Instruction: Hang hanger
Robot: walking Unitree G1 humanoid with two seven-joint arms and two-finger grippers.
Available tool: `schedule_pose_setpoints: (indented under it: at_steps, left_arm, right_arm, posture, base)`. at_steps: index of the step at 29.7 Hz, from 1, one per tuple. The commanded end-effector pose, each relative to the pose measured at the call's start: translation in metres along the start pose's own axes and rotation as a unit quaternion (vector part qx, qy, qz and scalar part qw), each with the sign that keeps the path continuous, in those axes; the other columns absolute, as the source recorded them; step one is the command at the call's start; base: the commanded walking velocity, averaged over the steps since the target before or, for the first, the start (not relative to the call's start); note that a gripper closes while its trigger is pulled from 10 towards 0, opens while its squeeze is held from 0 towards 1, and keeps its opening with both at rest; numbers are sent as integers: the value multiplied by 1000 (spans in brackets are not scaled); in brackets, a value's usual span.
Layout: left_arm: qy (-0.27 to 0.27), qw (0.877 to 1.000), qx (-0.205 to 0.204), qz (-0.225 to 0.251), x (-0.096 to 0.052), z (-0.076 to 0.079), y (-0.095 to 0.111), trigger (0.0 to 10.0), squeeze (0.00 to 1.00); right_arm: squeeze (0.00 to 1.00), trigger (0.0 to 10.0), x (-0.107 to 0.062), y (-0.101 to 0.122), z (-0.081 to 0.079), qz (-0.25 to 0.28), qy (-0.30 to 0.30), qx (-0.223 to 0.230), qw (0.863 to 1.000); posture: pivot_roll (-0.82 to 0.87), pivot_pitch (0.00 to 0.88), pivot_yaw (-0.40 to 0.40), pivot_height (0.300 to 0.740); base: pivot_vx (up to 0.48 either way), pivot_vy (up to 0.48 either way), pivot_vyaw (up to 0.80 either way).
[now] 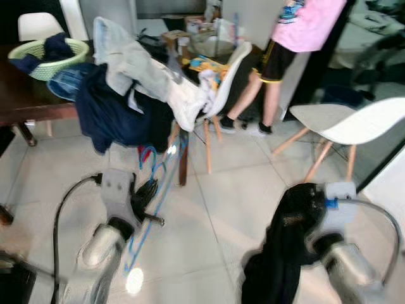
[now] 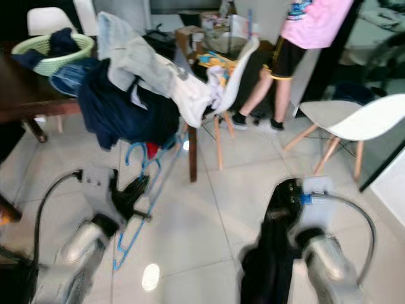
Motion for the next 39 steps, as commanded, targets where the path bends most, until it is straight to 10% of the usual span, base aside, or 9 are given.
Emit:
schedule_pose_setpoints:
  at_steps: [1,14,21,31,39]
  left_arm:
    - [-14,1000,1,-5,2,9,-2,10000,0]
    - [-29,988,78,128,34,3,97,10000,0]
    - [29,959,143,244,38,-19,194,10000,0]
    - [68,945,186,262,31,-33,217,10000,0]
    - [69,949,177,251,33,-31,212,10000,0]
  right_arm:
    - [0,10000,-7,-2,13,-1,-20,-12,1000]
    - [0,10000,29,69,-10,113,21,20,993]
    - [0,10000,75,149,-65,199,97,20,975]
    - [0,10000,94,165,-101,202,139,13,969]
    - [0,10000,101,179,-100,215,136,36,966]
  posture:
    - [-3,72,-55,740]
    - [21,52,-52,740]
    - [37,41,-43,740]
    - [84,32,-60,740]
    - [85,28,-59,740]
  base:
    - [480,0,0]
    - [480,0,0]
    - [480,0,0]
    - [480,0,620]
    - [480,0,580]
Point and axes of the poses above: a point about 5 cm out from each wrist's last joint towards the gripper, its own x axis pointing out of the wrist towards the gripper, its own y axis along the axis of the wrist's last joint, z = x × y, the point moved 6 cm from there along x, pointing out of the wrist towards the gripper, and after that the axes turned 5 degrees about x, right-handed, at the moved point
